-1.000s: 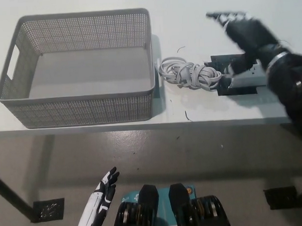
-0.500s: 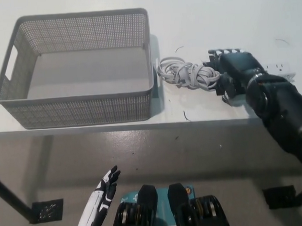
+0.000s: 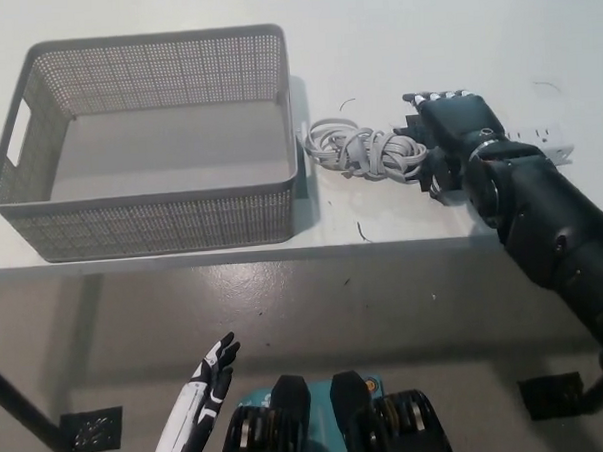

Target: Use the right hand to pick up a power strip and put it into a container on the left side

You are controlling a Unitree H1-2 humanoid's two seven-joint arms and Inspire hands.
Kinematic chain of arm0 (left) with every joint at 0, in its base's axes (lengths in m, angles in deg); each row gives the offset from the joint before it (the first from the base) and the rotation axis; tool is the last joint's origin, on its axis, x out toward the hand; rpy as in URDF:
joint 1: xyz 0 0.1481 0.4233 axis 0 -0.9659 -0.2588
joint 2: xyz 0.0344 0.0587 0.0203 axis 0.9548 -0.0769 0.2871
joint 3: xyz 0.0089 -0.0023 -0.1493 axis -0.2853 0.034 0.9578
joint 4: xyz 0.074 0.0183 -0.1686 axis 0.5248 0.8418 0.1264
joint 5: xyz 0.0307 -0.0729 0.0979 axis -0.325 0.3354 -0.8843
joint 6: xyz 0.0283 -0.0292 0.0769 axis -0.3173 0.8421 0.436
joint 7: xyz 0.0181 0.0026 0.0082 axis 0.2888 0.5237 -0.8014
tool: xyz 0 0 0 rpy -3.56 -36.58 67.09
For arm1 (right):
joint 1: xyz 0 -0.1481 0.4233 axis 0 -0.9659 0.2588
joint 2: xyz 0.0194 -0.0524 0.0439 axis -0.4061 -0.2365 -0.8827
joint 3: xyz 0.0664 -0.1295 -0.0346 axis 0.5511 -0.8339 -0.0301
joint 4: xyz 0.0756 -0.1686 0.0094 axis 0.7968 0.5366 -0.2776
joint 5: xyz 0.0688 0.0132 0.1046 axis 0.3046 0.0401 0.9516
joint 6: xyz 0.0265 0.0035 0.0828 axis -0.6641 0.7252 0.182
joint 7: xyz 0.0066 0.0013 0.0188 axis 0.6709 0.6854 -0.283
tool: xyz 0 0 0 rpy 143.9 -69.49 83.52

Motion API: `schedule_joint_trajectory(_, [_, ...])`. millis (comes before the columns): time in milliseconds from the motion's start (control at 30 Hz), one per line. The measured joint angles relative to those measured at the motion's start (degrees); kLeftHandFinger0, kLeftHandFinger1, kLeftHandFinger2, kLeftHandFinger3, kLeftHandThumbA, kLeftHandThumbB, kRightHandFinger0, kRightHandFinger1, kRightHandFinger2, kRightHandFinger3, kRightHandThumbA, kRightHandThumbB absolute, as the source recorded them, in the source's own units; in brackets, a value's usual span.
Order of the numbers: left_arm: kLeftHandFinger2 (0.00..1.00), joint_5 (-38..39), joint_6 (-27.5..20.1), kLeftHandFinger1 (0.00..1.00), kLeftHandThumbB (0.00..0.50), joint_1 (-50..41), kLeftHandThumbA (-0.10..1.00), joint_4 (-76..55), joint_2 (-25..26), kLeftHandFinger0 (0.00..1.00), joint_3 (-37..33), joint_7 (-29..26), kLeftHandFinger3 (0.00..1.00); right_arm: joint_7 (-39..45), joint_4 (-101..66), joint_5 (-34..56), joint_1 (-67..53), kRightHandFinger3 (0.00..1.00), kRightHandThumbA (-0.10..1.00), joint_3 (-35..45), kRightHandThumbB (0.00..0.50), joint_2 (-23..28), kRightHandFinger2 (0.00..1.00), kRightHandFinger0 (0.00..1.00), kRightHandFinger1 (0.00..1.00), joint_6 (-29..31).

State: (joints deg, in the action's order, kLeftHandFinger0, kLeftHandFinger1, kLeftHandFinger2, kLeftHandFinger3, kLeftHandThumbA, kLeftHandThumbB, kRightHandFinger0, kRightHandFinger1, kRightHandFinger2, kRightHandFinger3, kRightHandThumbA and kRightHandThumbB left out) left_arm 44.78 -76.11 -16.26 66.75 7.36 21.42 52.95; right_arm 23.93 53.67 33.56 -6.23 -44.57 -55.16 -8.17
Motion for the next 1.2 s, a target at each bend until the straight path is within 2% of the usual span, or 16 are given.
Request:
schedule_joint_trajectory(33, [1.00, 0.00, 0.01, 1.00, 0.150, 0.00, 1.00, 0.02, -0.01, 1.00, 0.00, 0.00, 1.00, -0.51, 0.12, 0.00, 0.00, 0.38, -0.10, 0.00, 0.227, -0.03, 0.45, 0.00, 0.07, 0.39])
schedule_joint_trajectory(67, [1.00, 0.00, 0.02, 1.00, 0.149, 0.00, 1.00, 0.05, -0.01, 1.00, 0.00, 0.00, 1.00, -1.05, 0.31, 0.01, -0.02, 0.39, -0.10, 0.01, 0.225, -0.07, 0.51, 0.00, 0.08, 0.75])
schedule_joint_trajectory(133, [1.00, 0.00, 0.06, 1.00, 0.146, 0.01, 1.00, 0.17, -0.03, 1.00, 0.00, 0.00, 1.00, -2.65, 0.87, 0.03, -0.07, 0.43, -0.10, 0.04, 0.253, -0.11, 0.51, 0.00, 0.09, 1.90])
schedule_joint_trajectory(167, [1.00, 0.00, 0.07, 1.00, 0.137, 0.03, 1.00, 0.23, -0.05, 1.00, -0.02, 0.00, 1.00, -3.71, 1.28, 0.02, -0.11, 0.37, -0.10, 0.04, 0.224, -0.13, 0.52, 0.00, 0.11, 2.25])
schedule_joint_trajectory(233, [1.00, 0.00, 0.08, 1.00, 0.138, 0.03, 1.00, 0.33, -0.14, 1.00, -0.02, 0.00, 1.00, -5.85, 2.27, 0.01, -0.26, 0.50, -0.10, 0.05, 0.179, -0.21, 0.66, 0.00, 0.19, 3.09])
schedule_joint_trajectory(367, [1.00, 0.00, 0.15, 1.00, 0.143, -0.03, 1.00, 0.89, -0.11, 1.00, 0.04, 0.01, 1.00, -11.26, 3.75, 0.04, 0.10, 0.69, -0.10, 0.37, 0.143, -0.57, 0.77, 0.00, 0.28, 5.31])
schedule_joint_trajectory(600, [1.00, 0.01, 0.17, 1.00, 0.123, -0.02, 1.00, 0.95, -0.14, 1.00, 0.03, 0.03, 1.00, -18.41, 7.18, 0.05, -0.32, 0.83, -0.10, 0.42, 0.074, -0.84, 0.73, 0.00, 0.29, 8.76])
schedule_joint_trajectory(700, [1.00, 0.02, 0.18, 1.00, 0.131, 0.02, 1.00, 0.95, -0.11, 1.00, 0.05, 0.03, 1.00, -21.54, 8.68, 0.06, -0.34, 0.78, -0.10, 0.45, 0.084, -0.94, 0.69, 0.00, 0.26, 10.22])
schedule_joint_trajectory(733, [1.00, 0.02, 0.18, 1.00, 0.134, 0.01, 1.00, 0.95, -0.08, 1.00, 0.04, 0.03, 1.00, -22.21, 9.05, 0.05, -0.34, 0.74, -0.10, 0.45, 0.130, -0.94, 0.64, 0.00, 0.22, 10.66])
schedule_joint_trajectory(833, [1.00, 0.01, 0.18, 1.00, 0.129, 0.02, 1.00, 0.97, -0.04, 1.00, 0.05, 0.04, 1.00, -25.30, 10.37, -0.01, -0.36, 0.69, -0.10, 0.43, 0.158, -0.99, 0.62, 0.00, 0.19, 11.99])
schedule_joint_trajectory(900, [1.00, 0.01, 0.18, 1.00, 0.127, 0.01, 1.00, 0.97, -0.07, 1.00, 0.05, 0.04, 1.00, -27.11, 11.41, -0.03, -0.49, 0.54, -0.10, 0.43, 0.214, -0.99, 0.58, 0.00, 0.16, 12.78])
schedule_joint_trajectory(967, [1.00, 0.01, 0.18, 1.00, 0.124, 0.02, 1.00, 0.97, -0.05, 1.00, 0.05, 0.03, 1.00, -28.80, 12.26, -0.12, -0.59, 0.52, -0.10, 0.43, 0.198, -0.99, 0.59, 0.00, 0.12, 13.57])
schedule_joint_trajectory(1033, [1.00, 0.01, 0.18, 1.00, 0.115, 0.02, 1.00, 0.97, -0.02, 1.00, 0.06, 0.04, 1.00, -30.26, 12.59, -0.31, -0.67, 0.61, -0.10, 0.42, 0.125, -0.99, 0.64, 0.00, 0.08, 14.38])
schedule_joint_trajectory(1067, [1.00, 0.01, 0.18, 1.00, 0.114, 0.02, 1.00, 0.97, -0.01, 1.00, 0.06, 0.04, 1.00, -30.95, 12.68, -0.36, -0.68, 0.74, -0.10, 0.43, 0.105, -0.99, 0.70, 0.00, 0.09, 14.61])
schedule_joint_trajectory(1133, [1.00, 0.02, 0.18, 1.00, 0.114, 0.02, 1.00, 0.98, -0.01, 1.00, 0.06, 0.04, 1.00, -32.65, 12.78, -0.50, -0.67, 0.84, -0.10, 0.43, 0.119, -0.97, 0.69, 0.00, 0.12, 15.05])
schedule_joint_trajectory(1200, [1.00, 0.02, 0.18, 1.00, 0.116, 0.02, 1.00, 0.98, -0.03, 1.00, 0.06, 0.04, 1.00, -33.96, 12.77, -0.57, -0.65, 0.84, -0.10, 0.45, 0.125, -0.95, 0.69, 0.00, 0.13, 15.51])
